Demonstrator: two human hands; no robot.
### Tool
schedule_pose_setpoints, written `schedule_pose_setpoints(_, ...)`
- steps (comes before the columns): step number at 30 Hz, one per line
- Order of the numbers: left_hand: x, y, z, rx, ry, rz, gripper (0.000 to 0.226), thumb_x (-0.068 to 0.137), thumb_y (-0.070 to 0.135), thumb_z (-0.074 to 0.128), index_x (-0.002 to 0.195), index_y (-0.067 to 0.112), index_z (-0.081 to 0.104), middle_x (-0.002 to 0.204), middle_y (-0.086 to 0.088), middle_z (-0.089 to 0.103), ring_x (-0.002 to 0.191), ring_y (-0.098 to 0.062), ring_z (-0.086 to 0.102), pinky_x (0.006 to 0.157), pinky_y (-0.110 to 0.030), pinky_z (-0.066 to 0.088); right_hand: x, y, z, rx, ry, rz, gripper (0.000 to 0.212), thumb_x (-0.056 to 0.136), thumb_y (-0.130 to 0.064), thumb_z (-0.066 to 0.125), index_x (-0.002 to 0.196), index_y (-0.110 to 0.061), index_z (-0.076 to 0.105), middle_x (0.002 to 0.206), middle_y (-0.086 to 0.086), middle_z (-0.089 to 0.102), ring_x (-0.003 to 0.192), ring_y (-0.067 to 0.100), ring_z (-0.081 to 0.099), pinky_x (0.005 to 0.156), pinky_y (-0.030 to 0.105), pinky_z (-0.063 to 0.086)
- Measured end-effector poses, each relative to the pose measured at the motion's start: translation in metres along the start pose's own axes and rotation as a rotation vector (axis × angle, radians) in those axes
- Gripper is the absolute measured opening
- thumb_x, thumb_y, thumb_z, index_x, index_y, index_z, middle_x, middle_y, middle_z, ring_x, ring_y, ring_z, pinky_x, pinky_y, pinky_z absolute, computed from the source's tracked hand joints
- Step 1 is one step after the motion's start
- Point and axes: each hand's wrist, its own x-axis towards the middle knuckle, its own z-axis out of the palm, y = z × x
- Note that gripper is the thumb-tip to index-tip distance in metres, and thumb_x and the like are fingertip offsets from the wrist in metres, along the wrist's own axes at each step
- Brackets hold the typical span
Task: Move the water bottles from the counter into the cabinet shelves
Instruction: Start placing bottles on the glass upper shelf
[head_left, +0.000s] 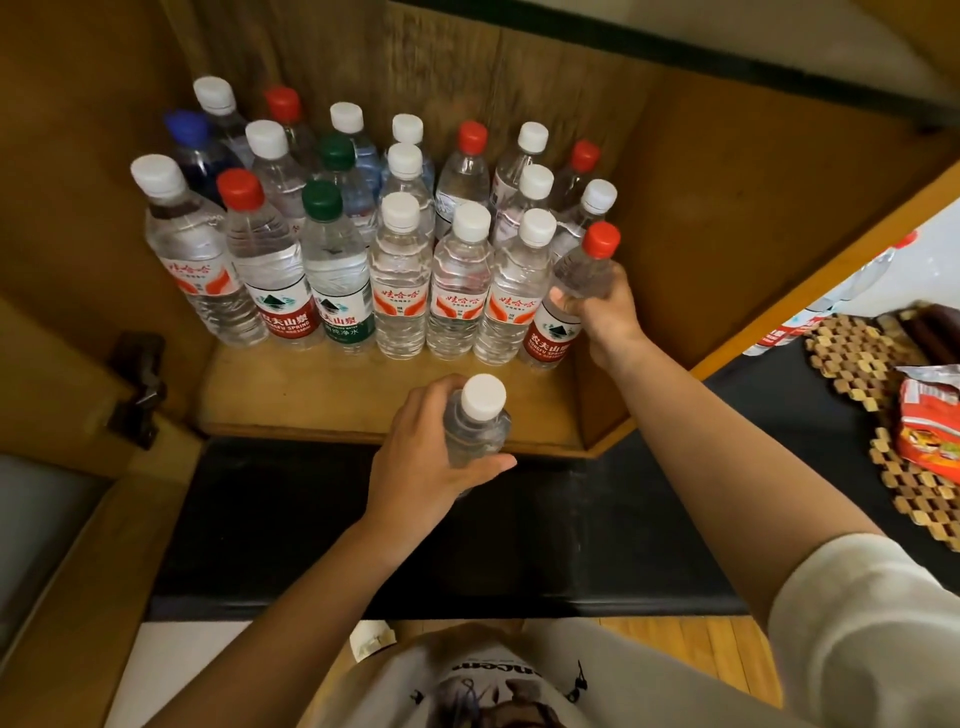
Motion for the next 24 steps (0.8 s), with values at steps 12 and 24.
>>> schedule_pose_setpoints(12, -0.004, -0.049, 0.016, -0.275, -0.150, -0.196, 0.080, 0.059, 0.004, 0.083, 0.109, 0.051, 0.041, 0.106, 0.031, 0.056, 0.098, 0.028, 0.047, 0.073, 0.006, 0.037, -0.016, 0.009, 0.000, -0.027, -0.011, 0.085, 0.085, 0.080, -0.011, 0.069, 0.144, -0.008, 0.012, 0.141, 0.013, 0.043, 0.130, 0.029, 0.042, 0.108, 0.045, 0.036)
schedule_pose_setpoints(24, -0.028, 0.052, -0.038, -0.352, 0.106, 0.014, 0.060, 0.053, 0.045, 0.076, 0.109, 0.035, 0.054, 0.102, 0.031, 0.065, 0.095, 0.010, 0.061, 0.072, -0.003, 0.045, -0.166, -0.047, -0.011, -0.198, -0.861, -0.203, 0.060, 0.080, -0.025, 0.069, 0.129, -0.035, 0.036, 0.124, -0.028, 0.054, 0.120, -0.005, 0.048, 0.097, 0.015, 0.043)
